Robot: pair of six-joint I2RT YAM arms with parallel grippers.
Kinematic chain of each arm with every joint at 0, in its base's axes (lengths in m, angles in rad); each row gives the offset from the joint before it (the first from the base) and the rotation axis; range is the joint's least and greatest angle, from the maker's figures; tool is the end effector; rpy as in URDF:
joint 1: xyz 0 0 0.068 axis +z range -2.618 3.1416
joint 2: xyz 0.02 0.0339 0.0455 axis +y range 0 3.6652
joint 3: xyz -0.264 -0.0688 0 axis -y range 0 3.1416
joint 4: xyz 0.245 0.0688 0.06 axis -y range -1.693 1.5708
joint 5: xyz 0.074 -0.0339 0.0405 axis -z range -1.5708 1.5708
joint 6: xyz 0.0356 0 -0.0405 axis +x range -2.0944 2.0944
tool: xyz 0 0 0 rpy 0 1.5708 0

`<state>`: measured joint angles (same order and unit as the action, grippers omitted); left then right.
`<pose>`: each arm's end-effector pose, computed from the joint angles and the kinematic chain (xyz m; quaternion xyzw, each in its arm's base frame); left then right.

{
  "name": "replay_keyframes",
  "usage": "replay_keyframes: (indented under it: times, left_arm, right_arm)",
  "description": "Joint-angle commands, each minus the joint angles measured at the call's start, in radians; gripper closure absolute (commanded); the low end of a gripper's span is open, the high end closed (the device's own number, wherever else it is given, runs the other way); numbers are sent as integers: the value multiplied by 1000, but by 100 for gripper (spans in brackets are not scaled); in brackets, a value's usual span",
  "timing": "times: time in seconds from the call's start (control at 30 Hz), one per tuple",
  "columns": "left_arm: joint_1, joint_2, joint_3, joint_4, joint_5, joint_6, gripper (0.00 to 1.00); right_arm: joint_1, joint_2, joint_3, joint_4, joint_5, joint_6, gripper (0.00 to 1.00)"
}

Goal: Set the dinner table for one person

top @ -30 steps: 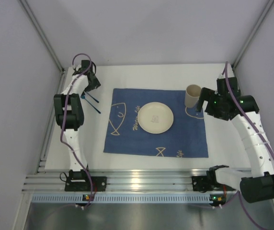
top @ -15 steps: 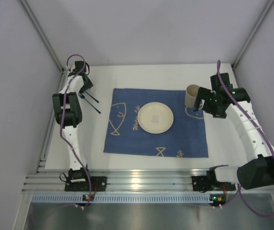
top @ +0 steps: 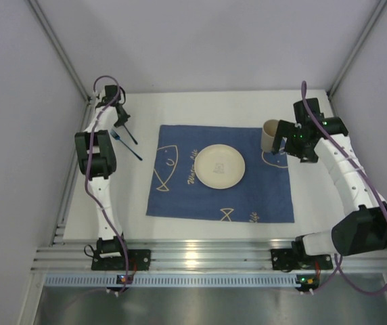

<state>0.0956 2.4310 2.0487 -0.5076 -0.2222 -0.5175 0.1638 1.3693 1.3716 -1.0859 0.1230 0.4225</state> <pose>0.5350 0.0592 0.1655 -0.3180 0.8819 0.0327 0.3464 0.2604 0.0386 0.3361 0.1396 0.9586 0.0125 0.2477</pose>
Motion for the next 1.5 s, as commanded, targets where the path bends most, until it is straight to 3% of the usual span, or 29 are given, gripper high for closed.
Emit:
replay_keyframes:
  times: [0.0,0.17,0.4,0.67,1.07,1.23,1.47]
  left_arm:
    - [0,22,-28,-14,76,4,100]
    - [-28,-81,-127,58,165,-9,100]
    - [-195,-234,-203,63,181,-6,100]
    - [-414,-342,-124,-26,173,7,100]
    - [-694,-472,-96,-100,271,-214,100]
    - [-780,-510,-88,-111,297,-279,100]
    - [-841,-556,-124,-106,305,-309,100]
  right_arm:
    - [5,8,53,4,15,-21,1]
    - [6,7,72,27,10,-36,1]
    - [5,-13,89,58,-49,-47,1]
    - [37,-98,51,171,-276,-73,0]
    - [52,-176,-175,424,-545,62,1]
    - [65,-173,-276,651,-701,198,10]
    - [91,-142,-350,756,-691,278,21]
